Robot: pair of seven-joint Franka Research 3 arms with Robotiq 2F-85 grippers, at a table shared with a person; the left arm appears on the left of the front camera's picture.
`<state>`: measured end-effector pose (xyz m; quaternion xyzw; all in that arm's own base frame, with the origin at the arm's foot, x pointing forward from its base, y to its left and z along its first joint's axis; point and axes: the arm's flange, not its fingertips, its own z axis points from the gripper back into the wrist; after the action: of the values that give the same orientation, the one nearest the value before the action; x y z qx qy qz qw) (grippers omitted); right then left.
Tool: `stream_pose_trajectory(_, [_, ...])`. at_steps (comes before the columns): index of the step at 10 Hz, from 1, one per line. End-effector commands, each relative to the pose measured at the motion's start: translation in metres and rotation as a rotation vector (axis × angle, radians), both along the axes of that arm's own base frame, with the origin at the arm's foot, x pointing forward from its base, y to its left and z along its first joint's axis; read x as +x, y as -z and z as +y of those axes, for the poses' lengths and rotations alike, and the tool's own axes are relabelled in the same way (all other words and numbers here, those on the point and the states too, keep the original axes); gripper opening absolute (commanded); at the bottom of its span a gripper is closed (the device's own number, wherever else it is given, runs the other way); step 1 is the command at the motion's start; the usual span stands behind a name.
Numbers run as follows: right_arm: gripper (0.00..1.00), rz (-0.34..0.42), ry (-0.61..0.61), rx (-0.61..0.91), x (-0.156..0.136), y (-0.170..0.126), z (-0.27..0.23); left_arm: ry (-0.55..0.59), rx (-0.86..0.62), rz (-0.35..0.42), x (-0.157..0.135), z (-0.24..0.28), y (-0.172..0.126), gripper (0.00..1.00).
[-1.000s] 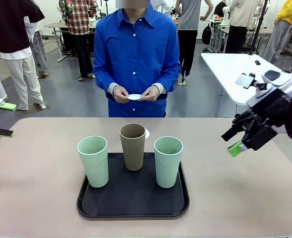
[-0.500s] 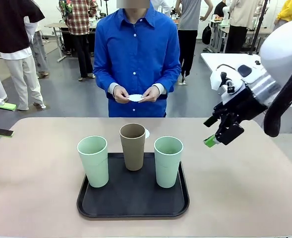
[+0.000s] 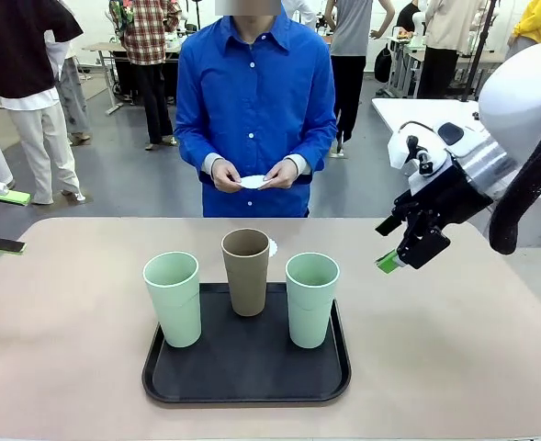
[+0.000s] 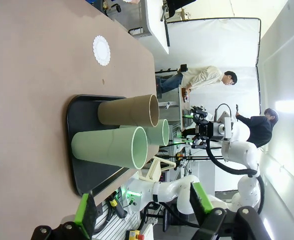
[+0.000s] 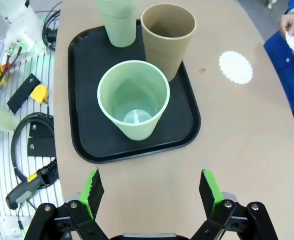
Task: Place coasters on the table and set cups on them.
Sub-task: Pick up one Reusable plastic cup and place it on a coaster set by the human.
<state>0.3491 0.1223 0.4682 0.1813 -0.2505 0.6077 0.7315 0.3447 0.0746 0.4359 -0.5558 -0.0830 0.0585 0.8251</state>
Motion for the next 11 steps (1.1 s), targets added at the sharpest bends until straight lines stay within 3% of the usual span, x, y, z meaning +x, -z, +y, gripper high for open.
stream_pose_trajectory(1, [1.00,0.002,0.007,-0.014,-0.002,0.000,0.002,0.003,-0.014,-0.010,0.000,0.000,-0.001,1.00])
stream_pose_trajectory(2, [1.00,0.000,0.000,0.000,0.000,0.000,0.000,0.003,-0.014,-0.010,0.000,0.000,-0.001,1.00])
stream_pose_trajectory(4, [1.00,-0.057,-0.069,0.166,0.013,0.011,-0.024,0.003,-0.014,-0.010,0.000,0.000,-0.001,1.00])
stream_pose_trajectory(6, [1.00,-0.063,-0.044,0.294,0.029,0.021,-0.054,0.003,-0.014,-0.010,0.000,0.000,-0.001,1.00])
stream_pose_trajectory(9, [1.00,0.044,-0.064,0.515,0.037,0.061,-0.096,0.003,-0.014,-0.010,0.000,0.000,-0.001,1.00])
stream_pose_trajectory(11, [1.00,0.103,-0.198,0.584,0.036,0.084,-0.110,0.003,-0.014,-0.010,0.000,0.000,-0.001,1.00])
